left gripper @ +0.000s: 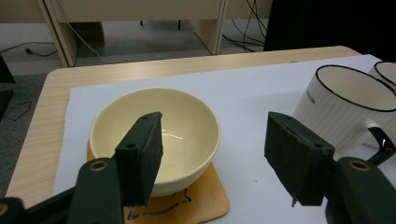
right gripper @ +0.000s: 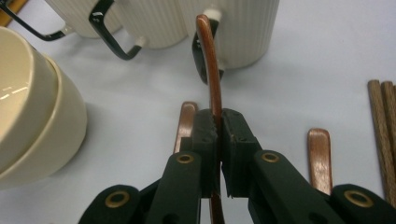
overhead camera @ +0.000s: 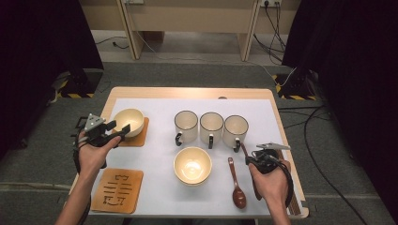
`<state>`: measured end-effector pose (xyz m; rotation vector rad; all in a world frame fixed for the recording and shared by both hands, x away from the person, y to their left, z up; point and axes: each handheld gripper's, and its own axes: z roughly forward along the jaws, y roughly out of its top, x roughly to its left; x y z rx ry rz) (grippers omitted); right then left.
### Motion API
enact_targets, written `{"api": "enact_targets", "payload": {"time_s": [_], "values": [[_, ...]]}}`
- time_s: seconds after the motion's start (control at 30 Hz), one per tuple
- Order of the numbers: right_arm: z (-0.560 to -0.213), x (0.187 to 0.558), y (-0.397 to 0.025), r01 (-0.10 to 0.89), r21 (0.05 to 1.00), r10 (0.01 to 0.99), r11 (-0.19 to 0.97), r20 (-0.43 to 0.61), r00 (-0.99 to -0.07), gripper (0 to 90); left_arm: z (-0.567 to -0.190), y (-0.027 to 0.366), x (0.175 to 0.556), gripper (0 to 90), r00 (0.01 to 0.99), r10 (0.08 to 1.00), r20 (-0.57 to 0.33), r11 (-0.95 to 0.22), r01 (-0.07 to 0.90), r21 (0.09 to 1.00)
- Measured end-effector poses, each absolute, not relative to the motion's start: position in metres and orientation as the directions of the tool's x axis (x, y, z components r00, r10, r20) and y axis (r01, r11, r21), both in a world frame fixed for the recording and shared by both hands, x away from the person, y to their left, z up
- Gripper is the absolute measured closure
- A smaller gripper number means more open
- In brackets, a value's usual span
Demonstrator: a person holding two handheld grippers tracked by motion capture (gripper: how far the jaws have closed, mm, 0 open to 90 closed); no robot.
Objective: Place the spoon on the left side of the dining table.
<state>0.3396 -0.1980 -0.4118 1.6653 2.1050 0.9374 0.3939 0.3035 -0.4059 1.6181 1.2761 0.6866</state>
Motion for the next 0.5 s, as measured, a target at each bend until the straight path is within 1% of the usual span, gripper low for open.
{"api": "enact_targets", "payload": {"time_s": [0.17,0.23,0.5], "values": [[-0.408,0.34,-0.196,0.718,0.687,0.937,0.116,0.164,-0.307,85.1,-0.406,0.302,0.394,36.4,0.305,0.945,-0.113,-0.028,0.424,0.905],[-0.407,0.34,-0.195,0.714,0.692,0.938,0.106,0.17,-0.303,85.1,-0.406,0.302,0.393,36.4,0.307,0.945,-0.112,-0.03,0.423,0.906],[-0.398,0.34,-0.192,0.656,0.745,0.931,0.116,0.148,-0.333,85.2,-0.404,0.302,0.392,36.3,0.307,0.945,-0.111,-0.028,0.418,0.908]]}}
